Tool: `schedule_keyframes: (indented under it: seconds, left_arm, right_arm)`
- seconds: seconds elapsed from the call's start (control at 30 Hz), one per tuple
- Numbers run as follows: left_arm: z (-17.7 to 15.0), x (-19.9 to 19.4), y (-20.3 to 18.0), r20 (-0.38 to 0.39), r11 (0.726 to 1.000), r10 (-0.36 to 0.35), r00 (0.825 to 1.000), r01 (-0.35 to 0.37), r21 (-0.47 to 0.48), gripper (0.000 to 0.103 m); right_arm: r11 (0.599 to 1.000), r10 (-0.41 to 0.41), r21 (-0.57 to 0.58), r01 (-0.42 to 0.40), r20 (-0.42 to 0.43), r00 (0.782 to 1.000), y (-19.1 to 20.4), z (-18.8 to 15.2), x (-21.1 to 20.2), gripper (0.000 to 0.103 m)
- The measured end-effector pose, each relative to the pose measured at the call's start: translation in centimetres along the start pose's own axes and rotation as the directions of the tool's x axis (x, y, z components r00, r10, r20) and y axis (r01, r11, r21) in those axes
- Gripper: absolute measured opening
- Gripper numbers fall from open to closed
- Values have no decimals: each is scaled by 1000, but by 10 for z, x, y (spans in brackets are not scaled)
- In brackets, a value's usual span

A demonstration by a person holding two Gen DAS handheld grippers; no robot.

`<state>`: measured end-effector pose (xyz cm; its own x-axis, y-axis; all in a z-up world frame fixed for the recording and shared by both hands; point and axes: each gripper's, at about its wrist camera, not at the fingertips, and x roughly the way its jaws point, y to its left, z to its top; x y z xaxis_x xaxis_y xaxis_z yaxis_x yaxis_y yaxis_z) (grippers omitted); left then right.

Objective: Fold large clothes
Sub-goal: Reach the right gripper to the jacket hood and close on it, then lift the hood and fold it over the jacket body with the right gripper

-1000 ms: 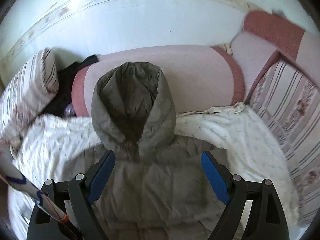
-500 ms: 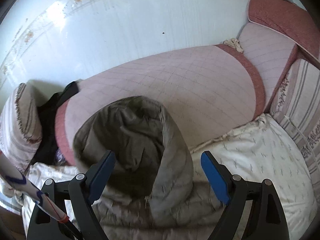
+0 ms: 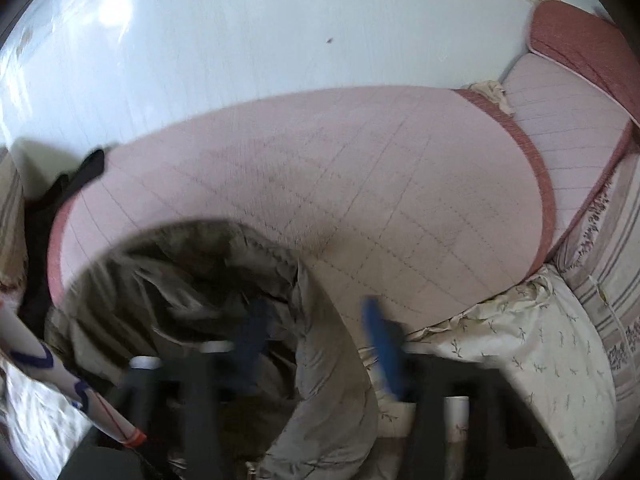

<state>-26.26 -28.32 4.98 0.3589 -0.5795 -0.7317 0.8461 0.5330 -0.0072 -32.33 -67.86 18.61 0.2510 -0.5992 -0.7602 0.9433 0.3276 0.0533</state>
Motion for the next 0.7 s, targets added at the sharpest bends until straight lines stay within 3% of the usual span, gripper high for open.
schedule_keyframes:
  seconds: [0.13, 0.33, 0.53, 0.7]
  left_arm:
    - [0, 3, -1, -2, 1000, 11, 1000, -11, 3, 103]
    - [1, 1, 1, 0, 1000, 19, 1000, -19, -11, 103]
    - [4, -5, 13, 9, 999, 18, 1000, -18, -50, 103]
    - [7, -11, 25, 24, 996, 21, 999, -19, -88, 103]
  right_arm:
    - [1000, 28, -10, -27, 67, 997, -4, -15, -18, 7]
    - [994, 105, -47, -99, 154, 982, -24, -52, -84, 7]
    - [975, 220, -56, -213, 201, 955, -57, -112, -152, 6]
    - [960, 279, -41, -276, 214, 936, -92, -181, -194, 6]
